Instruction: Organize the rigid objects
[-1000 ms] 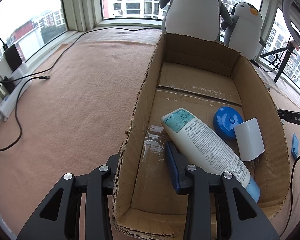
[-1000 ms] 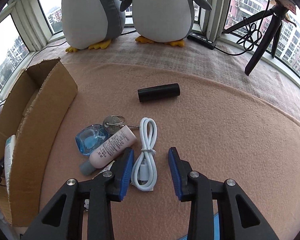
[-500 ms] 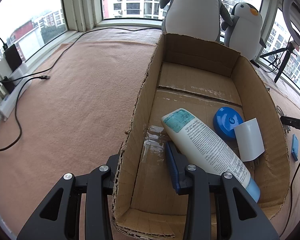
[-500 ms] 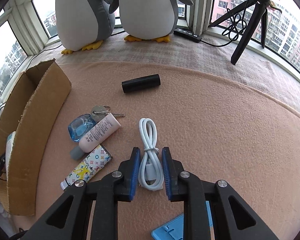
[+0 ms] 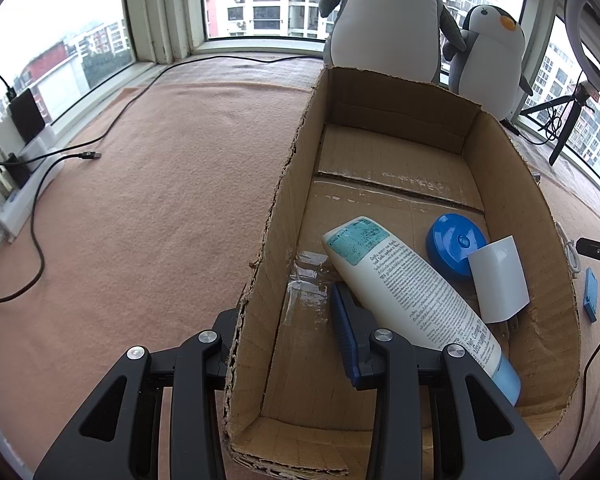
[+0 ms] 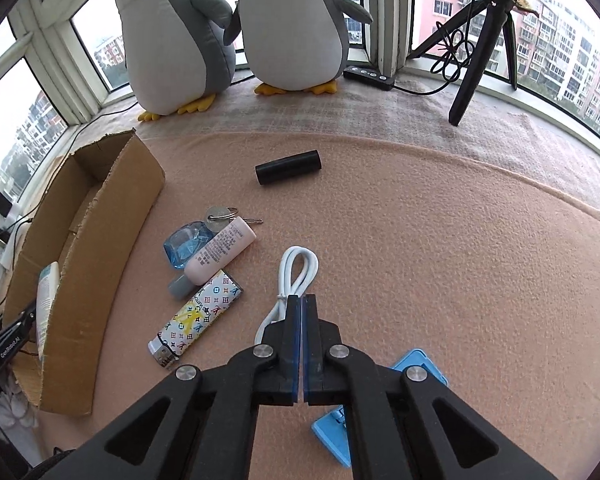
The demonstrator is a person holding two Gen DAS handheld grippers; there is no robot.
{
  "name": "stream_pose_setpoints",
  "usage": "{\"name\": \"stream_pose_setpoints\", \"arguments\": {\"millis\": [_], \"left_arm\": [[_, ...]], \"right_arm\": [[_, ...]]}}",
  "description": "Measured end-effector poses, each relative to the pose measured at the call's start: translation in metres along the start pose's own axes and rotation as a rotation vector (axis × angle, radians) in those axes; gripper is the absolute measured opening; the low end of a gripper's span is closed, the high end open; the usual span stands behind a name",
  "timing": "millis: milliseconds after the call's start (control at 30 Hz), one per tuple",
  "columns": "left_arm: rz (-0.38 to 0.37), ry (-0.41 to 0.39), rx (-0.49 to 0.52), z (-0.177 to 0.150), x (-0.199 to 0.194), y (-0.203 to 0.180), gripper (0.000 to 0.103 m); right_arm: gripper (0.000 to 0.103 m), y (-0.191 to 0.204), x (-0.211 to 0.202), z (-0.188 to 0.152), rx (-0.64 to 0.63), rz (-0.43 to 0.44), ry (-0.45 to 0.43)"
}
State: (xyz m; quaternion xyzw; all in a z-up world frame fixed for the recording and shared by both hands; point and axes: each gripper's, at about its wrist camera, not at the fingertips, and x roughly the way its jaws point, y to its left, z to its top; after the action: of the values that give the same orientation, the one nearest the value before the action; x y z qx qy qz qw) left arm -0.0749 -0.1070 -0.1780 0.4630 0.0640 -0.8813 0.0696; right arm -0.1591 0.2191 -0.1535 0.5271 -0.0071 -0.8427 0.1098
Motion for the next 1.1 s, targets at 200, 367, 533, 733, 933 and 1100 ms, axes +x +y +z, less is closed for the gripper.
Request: {"name": "stream_pose_setpoints", "arguments": {"millis": [200, 367, 533, 733, 933, 1100], "left_arm": [[0.0, -0.001, -0.001, 0.0, 0.0, 0.0, 0.036], [-0.001, -0.001, -0.002, 0.001, 0.0, -0.001, 0.036], [-0.002, -0.001, -0.001, 0.001, 0.0, -0.001, 0.036], [-0.002, -0.001, -0.003, 0.001, 0.0, -0.001, 0.036], [-0.001, -0.001, -0.002, 0.001, 0.0, -0.002, 0.036], [-0.003, -0.001, -0.003, 0.001, 0.0, -0.002, 0.036]], "right_arm": [[0.017, 0.004, -0.001, -0.001, 0.006, 0.031, -0.002], [0.018, 0.009, -0.001, 0.001, 0.016, 0.05, -0.001], [0.019, 0.017, 0.003, 0.003, -0.003, 0.055, 0.01], [0.023, 0.023, 0.01, 0.009, -0.009, 0.073, 0.034], [0.023, 0.025, 0.02, 0.012, -0.007, 0.087, 0.06], [0.023, 0.017, 0.019, 0.011, -0.021, 0.069, 0.081]]}}
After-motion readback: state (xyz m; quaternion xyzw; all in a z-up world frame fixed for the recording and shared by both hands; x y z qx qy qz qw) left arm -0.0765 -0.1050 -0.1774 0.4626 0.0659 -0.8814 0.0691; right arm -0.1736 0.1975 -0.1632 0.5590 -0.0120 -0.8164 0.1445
